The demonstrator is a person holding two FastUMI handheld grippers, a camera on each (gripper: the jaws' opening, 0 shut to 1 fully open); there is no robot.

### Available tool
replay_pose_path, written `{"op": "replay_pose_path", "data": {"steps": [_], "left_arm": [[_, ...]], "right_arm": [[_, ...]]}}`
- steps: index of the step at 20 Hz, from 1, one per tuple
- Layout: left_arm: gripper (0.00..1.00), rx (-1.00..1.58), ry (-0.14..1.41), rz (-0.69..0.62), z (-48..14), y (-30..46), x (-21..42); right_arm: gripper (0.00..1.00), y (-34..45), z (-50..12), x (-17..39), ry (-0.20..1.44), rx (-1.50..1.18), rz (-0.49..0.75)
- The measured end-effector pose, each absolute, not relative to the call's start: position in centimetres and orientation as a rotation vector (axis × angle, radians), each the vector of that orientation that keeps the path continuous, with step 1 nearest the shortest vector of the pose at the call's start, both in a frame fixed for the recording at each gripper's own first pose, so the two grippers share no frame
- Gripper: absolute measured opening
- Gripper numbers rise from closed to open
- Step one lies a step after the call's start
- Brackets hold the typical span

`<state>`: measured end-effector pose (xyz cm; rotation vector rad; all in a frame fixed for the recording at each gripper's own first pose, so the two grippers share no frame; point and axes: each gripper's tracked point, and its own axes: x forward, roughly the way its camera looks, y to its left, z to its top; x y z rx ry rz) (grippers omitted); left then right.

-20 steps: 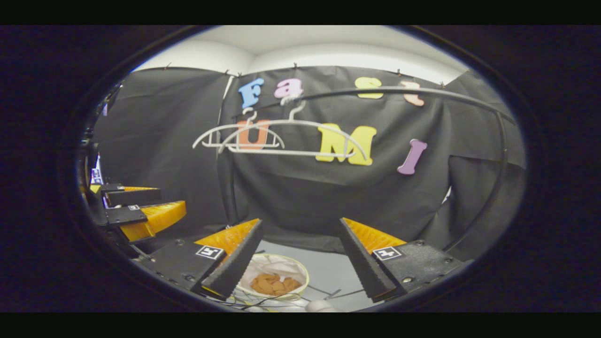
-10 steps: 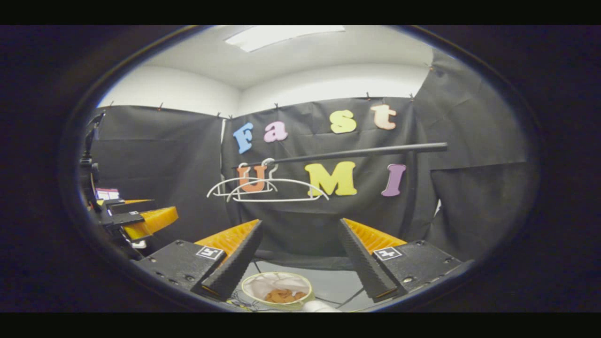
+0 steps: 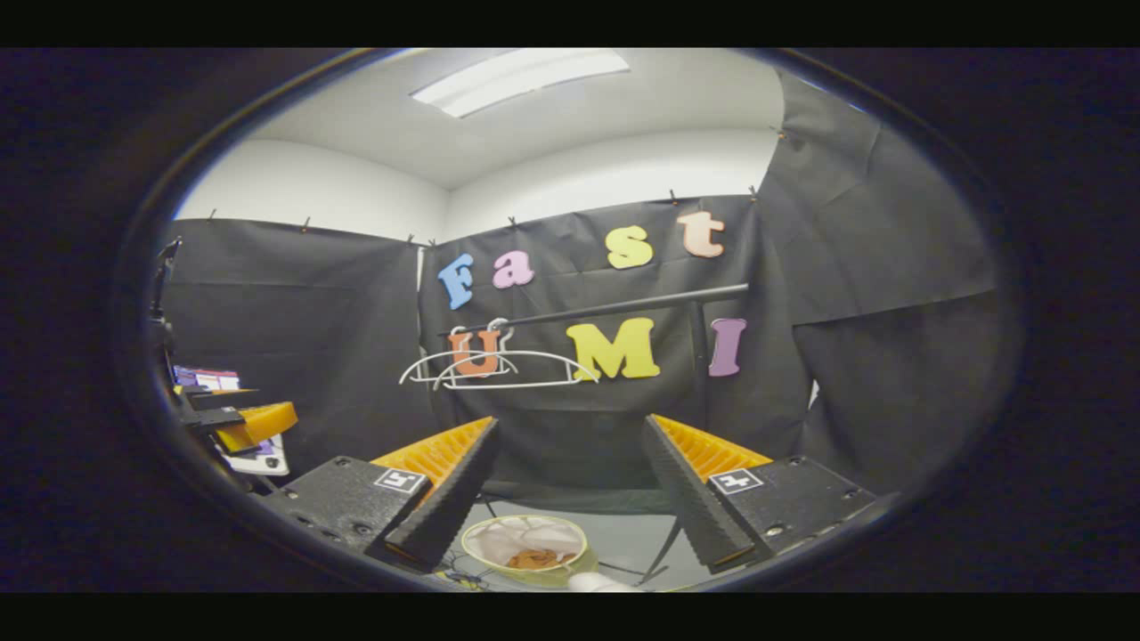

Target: Grasp the clothes on the hanger with both hands and then place them into the laundry hamper below.

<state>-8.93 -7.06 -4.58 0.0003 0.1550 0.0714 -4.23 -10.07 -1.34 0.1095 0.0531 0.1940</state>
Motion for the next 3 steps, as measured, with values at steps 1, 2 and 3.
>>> {"op": "replay_pose_path", "data": {"steps": [1, 2, 3], "left_arm": [[0.99, -0.010, 0.164, 0.078, -4.77, -6.96, -9.06], [0.99, -0.020, 0.177, 0.080, -5.24, -7.07, -9.24], [0.99, -0.021, 0.175, 0.088, -5.16, -6.94, -9.20]], "right_arm": [[1.00, -10.08, -1.53, -4.38, 0.061, 0.106, 0.188], [1.00, -9.86, -1.95, -4.69, 0.070, 0.105, 0.193], [1.00, -9.52, -1.88, -4.76, 0.068, 0.108, 0.203]]}}
